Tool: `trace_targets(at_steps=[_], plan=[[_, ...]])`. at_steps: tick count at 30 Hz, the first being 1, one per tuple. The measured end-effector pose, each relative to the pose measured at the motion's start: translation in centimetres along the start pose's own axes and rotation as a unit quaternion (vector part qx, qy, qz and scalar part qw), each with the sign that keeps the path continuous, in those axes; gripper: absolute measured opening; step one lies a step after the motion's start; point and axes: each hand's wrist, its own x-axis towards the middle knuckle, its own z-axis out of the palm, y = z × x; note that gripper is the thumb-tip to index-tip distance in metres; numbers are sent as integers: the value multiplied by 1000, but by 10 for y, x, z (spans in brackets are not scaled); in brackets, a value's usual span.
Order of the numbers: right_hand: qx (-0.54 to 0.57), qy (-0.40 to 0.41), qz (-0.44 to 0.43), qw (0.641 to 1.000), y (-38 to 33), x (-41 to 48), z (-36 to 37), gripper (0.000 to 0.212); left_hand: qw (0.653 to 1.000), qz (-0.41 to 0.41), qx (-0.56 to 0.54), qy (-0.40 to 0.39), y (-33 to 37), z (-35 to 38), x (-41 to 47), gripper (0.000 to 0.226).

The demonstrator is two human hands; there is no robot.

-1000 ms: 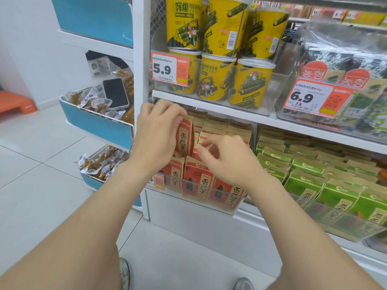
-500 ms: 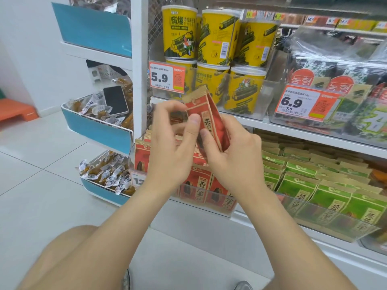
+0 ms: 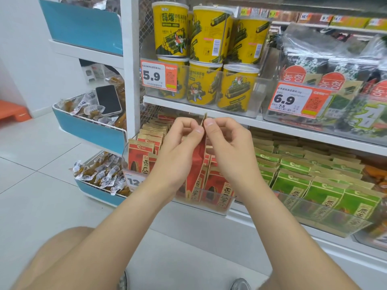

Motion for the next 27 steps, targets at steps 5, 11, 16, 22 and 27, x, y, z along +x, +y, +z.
trace_targets(at_steps=[5,11,16,22,27], plan=[[15,23,-5,1000,-4,-2,1,20,1000,17,18,13,2,-4,0,11],[80,-12,47,996,-7,-4,2,21,998,-41,-43,9,4,-8,-1,17],[79,-16,49,996,-6,-3,2,21,993,-81,-91,2,4,-12,1,20],[4,-35,-26,999,-6,-6,2,4,987,-91,-127,25,4,-12,2,14],[-62,-156,-45,985,-5,-16,8,52,972,-82,-204,84,7,-17,9,33]])
